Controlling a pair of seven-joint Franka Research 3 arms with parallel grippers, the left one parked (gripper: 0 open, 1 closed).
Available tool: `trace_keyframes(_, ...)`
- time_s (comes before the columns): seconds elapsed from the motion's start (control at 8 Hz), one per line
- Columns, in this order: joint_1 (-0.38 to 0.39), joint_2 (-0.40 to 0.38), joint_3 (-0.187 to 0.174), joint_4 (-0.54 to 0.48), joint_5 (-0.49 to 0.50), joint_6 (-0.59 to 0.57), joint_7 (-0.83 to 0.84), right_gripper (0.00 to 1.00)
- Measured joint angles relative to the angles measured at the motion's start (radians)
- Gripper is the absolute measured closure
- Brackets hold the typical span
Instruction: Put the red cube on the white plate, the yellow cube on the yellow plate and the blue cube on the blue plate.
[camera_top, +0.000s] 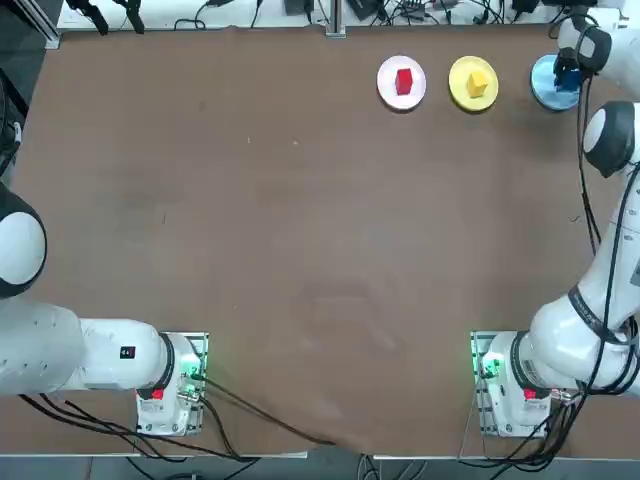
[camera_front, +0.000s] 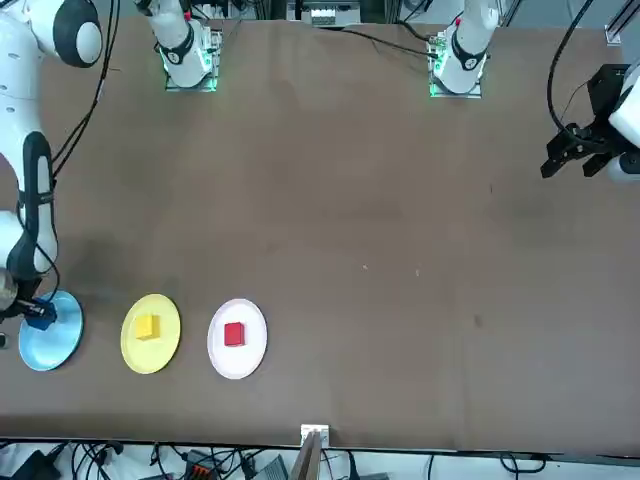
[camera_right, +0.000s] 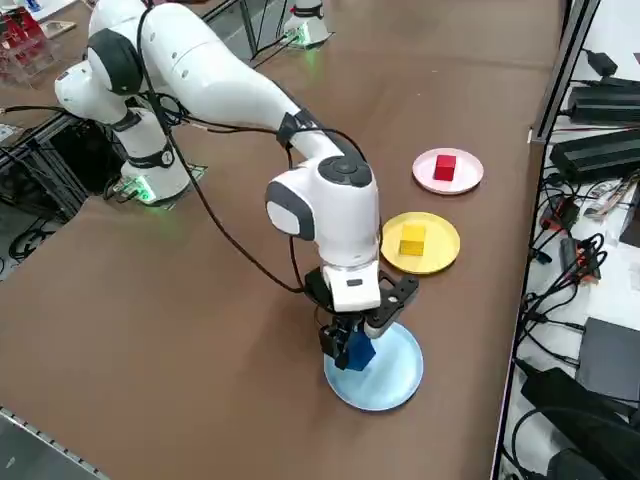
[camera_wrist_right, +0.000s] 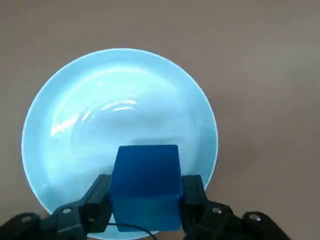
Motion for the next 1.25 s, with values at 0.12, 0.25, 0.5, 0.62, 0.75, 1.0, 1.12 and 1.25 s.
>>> trace_keyframes(0.12,0.001,0.005,0.001,0.000,0.000,0.000,0.000,0.31)
trace_keyframes(0.25,0.001,0.008,0.002,0.000,0.000,0.001,0.000,0.31)
trace_keyframes(0.5,0.001,0.008,0.004,0.000,0.006,0.003,0.004,0.30)
trace_keyframes(0.62,0.002,0.008,0.007,0.000,0.030,0.010,0.007,0.14)
trace_keyframes(0.75,0.005,0.006,0.009,0.001,0.064,0.018,0.007,0.00)
trace_keyframes(1.0,0.020,-0.016,0.012,0.015,0.086,0.016,0.007,0.00)
trace_keyframes(1.12,0.030,-0.049,0.013,0.021,0.086,-0.032,0.006,0.00)
trace_keyframes(1.25,0.038,-0.092,0.013,0.029,0.086,-0.117,0.004,0.00)
